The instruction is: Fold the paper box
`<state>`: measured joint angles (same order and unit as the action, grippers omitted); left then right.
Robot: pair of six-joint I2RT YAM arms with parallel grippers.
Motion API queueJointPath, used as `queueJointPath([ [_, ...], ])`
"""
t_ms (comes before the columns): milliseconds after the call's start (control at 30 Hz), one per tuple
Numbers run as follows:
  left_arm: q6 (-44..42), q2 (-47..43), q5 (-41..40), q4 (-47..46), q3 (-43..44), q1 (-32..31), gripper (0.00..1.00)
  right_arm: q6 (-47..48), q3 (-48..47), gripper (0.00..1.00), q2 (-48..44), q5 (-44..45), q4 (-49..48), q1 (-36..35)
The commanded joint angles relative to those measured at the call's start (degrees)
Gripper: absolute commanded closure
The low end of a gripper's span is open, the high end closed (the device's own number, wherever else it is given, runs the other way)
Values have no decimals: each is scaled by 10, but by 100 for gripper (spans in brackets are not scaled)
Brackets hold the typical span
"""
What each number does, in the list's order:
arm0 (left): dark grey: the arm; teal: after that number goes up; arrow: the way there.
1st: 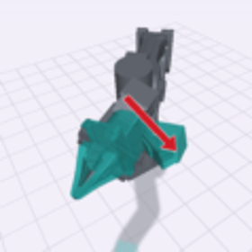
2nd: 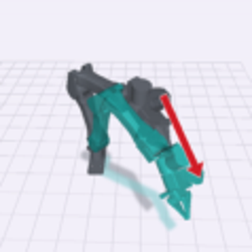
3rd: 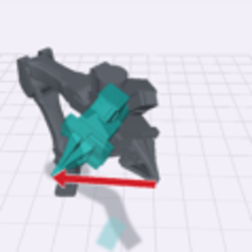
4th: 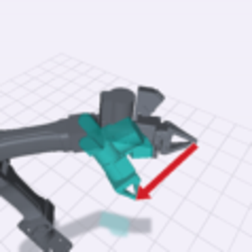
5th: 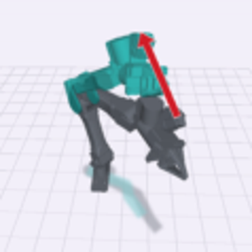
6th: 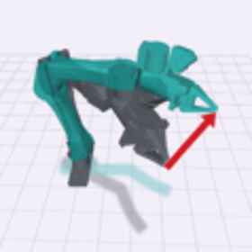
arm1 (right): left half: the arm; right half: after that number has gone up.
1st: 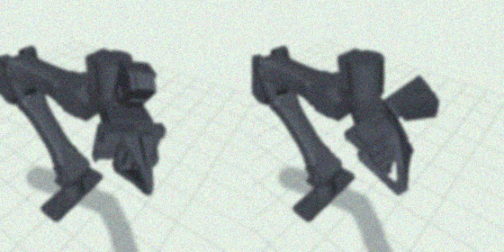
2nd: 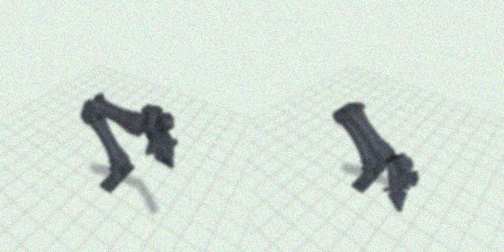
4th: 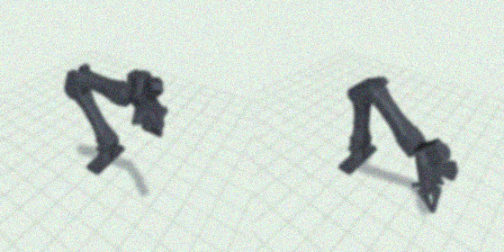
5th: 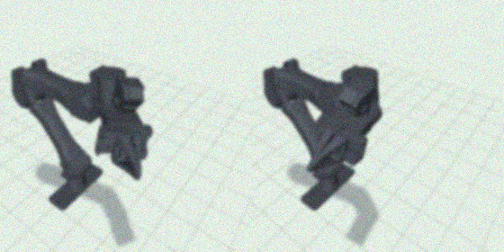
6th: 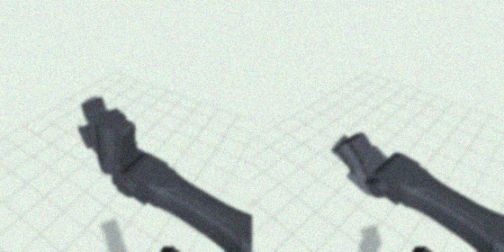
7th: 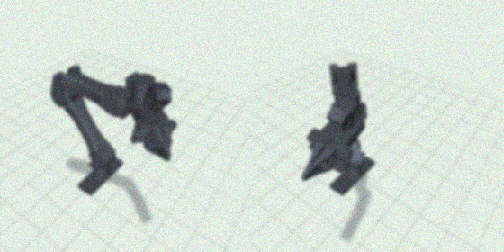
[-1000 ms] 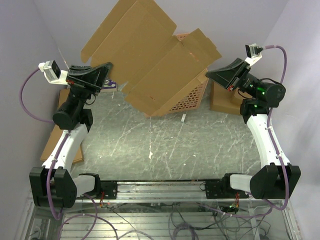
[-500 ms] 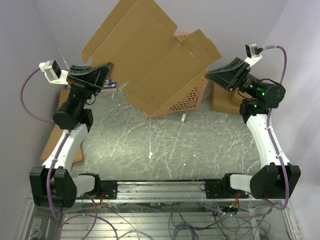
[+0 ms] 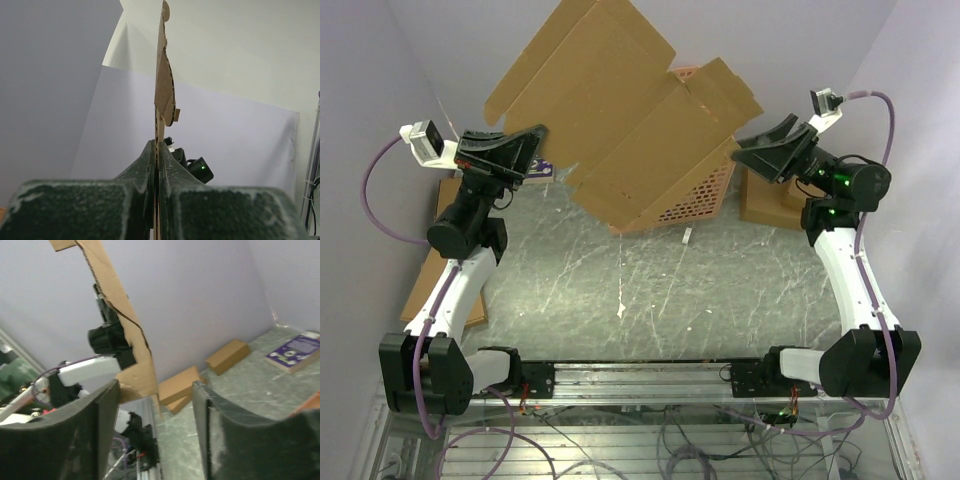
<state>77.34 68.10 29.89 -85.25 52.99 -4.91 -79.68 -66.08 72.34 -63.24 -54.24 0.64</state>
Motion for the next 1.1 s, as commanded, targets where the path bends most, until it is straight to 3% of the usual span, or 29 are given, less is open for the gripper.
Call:
queueJointPath([
  [0, -18, 1, 6, -135, -6, -5, 93, 168, -10, 27, -37, -43, 140, 54],
  [67, -27, 3, 18, -134, -16, -5, 93, 273, -14, 17, -57, -66, 212, 101],
  [133, -40, 5, 34, -131, -25, -4, 93, 435, -40, 6, -70, -102, 347, 130],
  [200, -59, 5, 56, -114, -33, -3, 93, 636, -88, 3, -76, -149, 530, 146],
  [267, -76, 8, 97, -89, -35, -3, 93, 839, -140, 0, -84, -142, 703, 158],
  [367, -98, 17, 157, -63, -31, -4, 93, 1026, -203, 0, -89, -121, 832, 159],
  [400, -101, 20, 175, -62, -30, -4, 93, 1043, -230, 0, -80, -125, 850, 158],
  [467, -102, 30, 204, -67, -29, -4, 93, 986, -271, 0, -56, -166, 816, 158],
  [533, -91, 43, 226, -85, -28, -5, 93, 821, -258, 0, -42, -237, 655, 155],
  [633, -58, 70, 245, -132, -24, -8, 93, 508, -219, 2, -16, -235, 332, 128],
  [700, -57, 80, 257, -136, -21, -17, 93, 385, -221, 5, 12, -227, 209, 106],
  [767, -66, 87, 267, -135, -19, -32, 93, 333, -232, 7, 37, -228, 172, 56],
  [867, -70, 94, 276, -135, -14, -52, 93, 397, -251, 9, 47, -205, 273, 10],
  [933, -72, 92, 278, -134, -15, -55, 93, 541, -286, 7, 45, -148, 454, 6],
  [967, -74, 91, 278, -133, -16, -57, 93, 675, -331, 5, 53, -101, 618, 0],
  [1000, -75, 89, 279, -128, -16, -58, 93, 744, -365, 4, 60, -62, 701, -9],
  [1067, -83, 87, 283, -118, -17, -62, 93, 765, -378, 4, 71, -47, 734, -16],
])
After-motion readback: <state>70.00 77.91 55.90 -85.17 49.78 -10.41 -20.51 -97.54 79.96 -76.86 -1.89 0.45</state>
